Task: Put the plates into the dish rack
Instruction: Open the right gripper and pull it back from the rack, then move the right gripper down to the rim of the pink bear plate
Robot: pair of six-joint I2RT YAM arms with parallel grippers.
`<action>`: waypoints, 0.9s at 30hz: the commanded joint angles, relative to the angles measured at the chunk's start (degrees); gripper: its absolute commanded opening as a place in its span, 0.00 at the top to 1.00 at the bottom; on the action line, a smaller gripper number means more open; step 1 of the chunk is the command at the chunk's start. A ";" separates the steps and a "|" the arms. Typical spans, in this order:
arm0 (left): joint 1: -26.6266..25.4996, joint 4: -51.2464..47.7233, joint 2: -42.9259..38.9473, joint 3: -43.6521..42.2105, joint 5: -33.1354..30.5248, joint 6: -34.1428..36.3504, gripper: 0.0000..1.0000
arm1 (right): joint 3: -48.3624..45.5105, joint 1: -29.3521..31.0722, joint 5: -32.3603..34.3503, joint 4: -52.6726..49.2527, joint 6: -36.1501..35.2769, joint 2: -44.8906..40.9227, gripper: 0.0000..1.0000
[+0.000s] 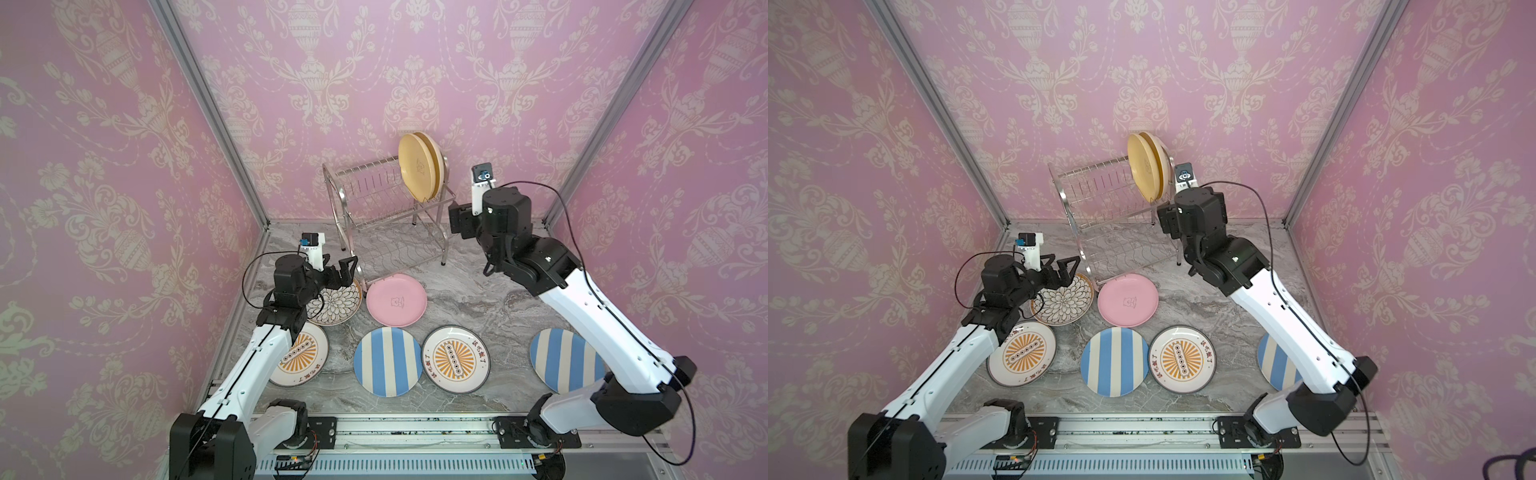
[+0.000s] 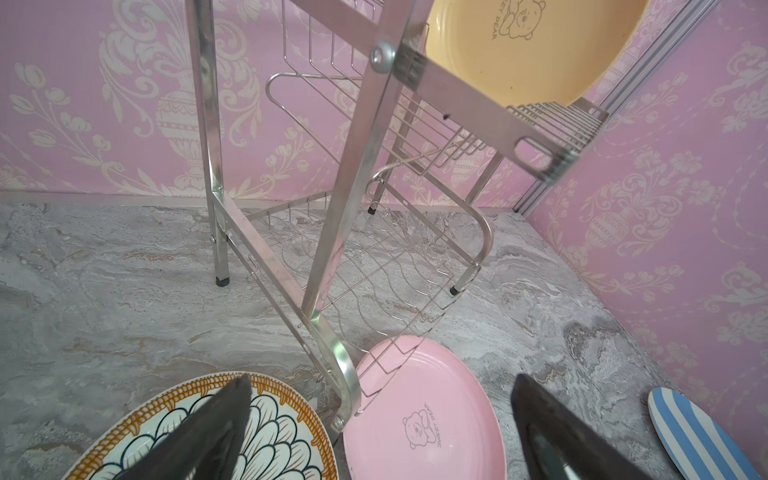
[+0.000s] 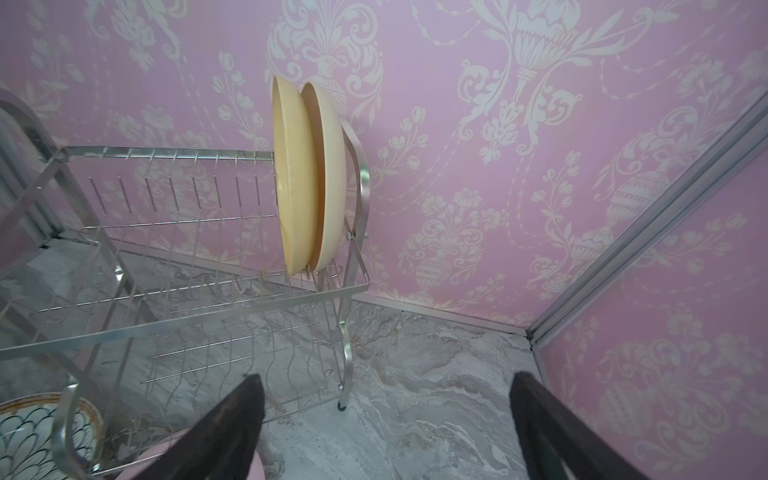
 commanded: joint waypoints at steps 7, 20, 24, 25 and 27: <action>-0.02 2.82 1.82 0.94 -0.59 -7.10 0.01 | -35.40 -8.09 -21.52 -4.94 21.07 -21.33 0.12; -0.11 -3.47 2.89 5.42 -2.73 -5.33 0.01 | -50.68 -12.23 -41.99 14.60 29.69 -11.64 0.19; -0.33 -7.54 4.19 8.68 1.15 -3.89 0.01 | -52.00 -12.17 -44.17 21.14 31.57 -7.74 0.19; -0.35 -7.57 4.19 8.41 1.01 -3.72 0.01 | -52.22 -12.18 -44.24 22.04 31.62 -6.97 0.19; -0.33 -7.57 3.94 7.44 0.50 -4.14 0.01 | -52.43 -12.17 -44.02 22.79 31.56 -5.37 0.20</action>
